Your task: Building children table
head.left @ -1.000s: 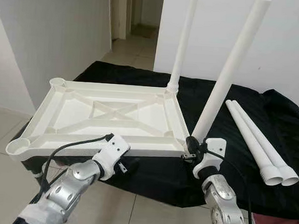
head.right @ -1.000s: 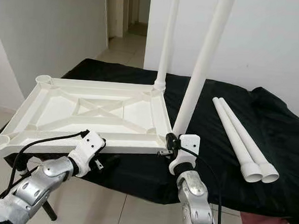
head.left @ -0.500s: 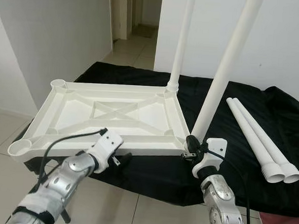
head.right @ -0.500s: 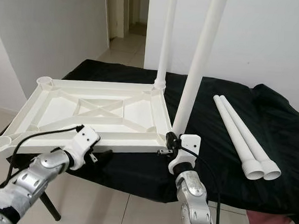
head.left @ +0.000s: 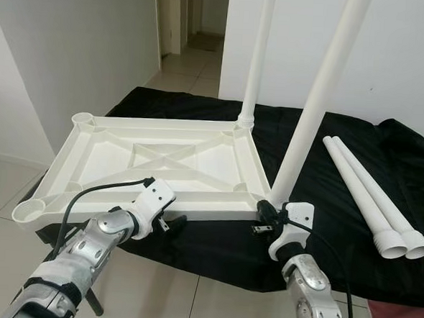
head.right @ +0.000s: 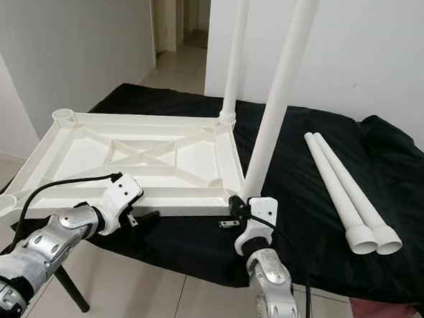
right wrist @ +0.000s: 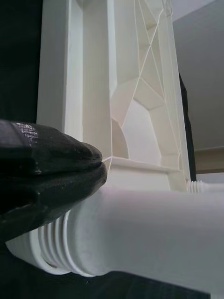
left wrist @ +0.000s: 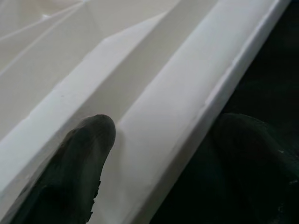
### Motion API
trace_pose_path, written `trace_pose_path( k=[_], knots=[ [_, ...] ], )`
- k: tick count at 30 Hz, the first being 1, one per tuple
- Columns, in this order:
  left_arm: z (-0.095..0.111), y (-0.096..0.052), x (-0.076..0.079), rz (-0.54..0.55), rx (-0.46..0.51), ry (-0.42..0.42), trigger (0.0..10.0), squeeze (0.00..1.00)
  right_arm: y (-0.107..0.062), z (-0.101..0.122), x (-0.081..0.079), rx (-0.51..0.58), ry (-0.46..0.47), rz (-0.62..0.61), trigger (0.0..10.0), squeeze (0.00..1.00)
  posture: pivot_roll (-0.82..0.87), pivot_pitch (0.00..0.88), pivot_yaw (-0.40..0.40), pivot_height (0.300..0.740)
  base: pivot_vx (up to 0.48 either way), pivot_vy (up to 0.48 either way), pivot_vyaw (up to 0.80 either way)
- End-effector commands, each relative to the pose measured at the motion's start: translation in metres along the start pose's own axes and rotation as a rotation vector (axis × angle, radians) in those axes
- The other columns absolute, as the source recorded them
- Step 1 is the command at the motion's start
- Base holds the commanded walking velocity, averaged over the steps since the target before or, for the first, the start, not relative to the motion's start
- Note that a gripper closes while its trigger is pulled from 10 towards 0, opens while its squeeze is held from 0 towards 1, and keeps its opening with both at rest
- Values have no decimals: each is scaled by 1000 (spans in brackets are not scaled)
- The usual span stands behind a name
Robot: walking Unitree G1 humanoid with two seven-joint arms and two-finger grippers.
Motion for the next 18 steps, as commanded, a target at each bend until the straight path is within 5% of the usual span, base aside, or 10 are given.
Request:
trace_pose_path(
  k=[1, 15, 16, 17, 18],
  knots=[
    [-7, 2, 6, -62, -33, -38, 10000, 0, 1, -3, -3, -16, 2, 15, 10000, 0, -20, 86, 43, 740, 0, 0, 0],
    [-12, 15, -8, -17, -111, -141, 9843, 0, 5, -4, -9, -20, -2, 41, 10000, 0, -22, 82, 43, 740, 0, 0, 0],
    [-10, 17, -10, -3, -110, -154, 2353, 0, 6, -3, -9, -19, -3, 40, 10000, 0, -24, 81, 44, 740, 0, 0, 0],
    [-8, 20, -9, -1, -106, -163, 0, 0, 6, -3, -9, -17, -4, 36, 10000, 0, -27, 79, 47, 740, 0, 0, 0],
    [-6, 22, -7, -10, -102, -162, 0, 0, 6, -3, -8, -16, -4, 32, 10000, 0, -27, 79, 47, 740, 0, 0, 0]
  ],
)
Point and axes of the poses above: a point about 5 cm out from each wrist's last joint towards the gripper, its own y axis pointing out of the wrist towards the gripper, its own z axis along the axis of the wrist's last joint, x = y × z, the point moved 5 cm from there along y, pointing out of the wrist towards the gripper, and after that the axes turned 4 degrees about y, right-handed, at the moved point
